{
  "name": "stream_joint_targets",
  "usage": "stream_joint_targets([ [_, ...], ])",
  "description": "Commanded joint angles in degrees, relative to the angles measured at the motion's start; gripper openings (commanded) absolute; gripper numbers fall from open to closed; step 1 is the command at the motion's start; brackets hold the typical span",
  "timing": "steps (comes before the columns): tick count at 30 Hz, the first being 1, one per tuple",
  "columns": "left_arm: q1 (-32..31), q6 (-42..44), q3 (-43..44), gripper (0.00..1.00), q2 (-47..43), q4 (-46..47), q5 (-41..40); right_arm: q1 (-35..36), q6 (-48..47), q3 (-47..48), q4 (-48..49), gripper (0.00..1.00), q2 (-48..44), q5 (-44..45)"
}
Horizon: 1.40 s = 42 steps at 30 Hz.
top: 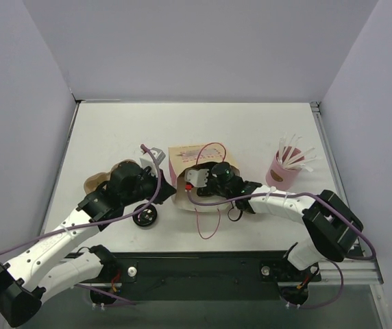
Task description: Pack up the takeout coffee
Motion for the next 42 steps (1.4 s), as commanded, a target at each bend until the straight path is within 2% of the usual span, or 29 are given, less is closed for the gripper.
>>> stream_joint_targets([
  [1, 0.3, 1.0, 3.7, 0.0, 0.9, 2.7, 1.4, -0.6, 1.8, 1.2, -5.7, 0.82, -3.3, -3.2],
  [25, 1.0, 0.3, 10.9, 0.0, 4.2, -0.2, 1.7, -0.2, 2.9, 8.3, -24.2, 0.87, -14.0, -7.6],
  [32, 1.0, -0.9, 11.9, 0.0, 4.5, -0.8, 1.1, 0.3, 4.9, 11.8, -30.2, 0.85, -15.9, -9.2],
  [42, 1.8, -4.0, 16.2, 0.0, 7.3, -3.5, -1.8, 0.2, 11.6, 18.8, -32.9, 0.8, -16.4, -8.2],
])
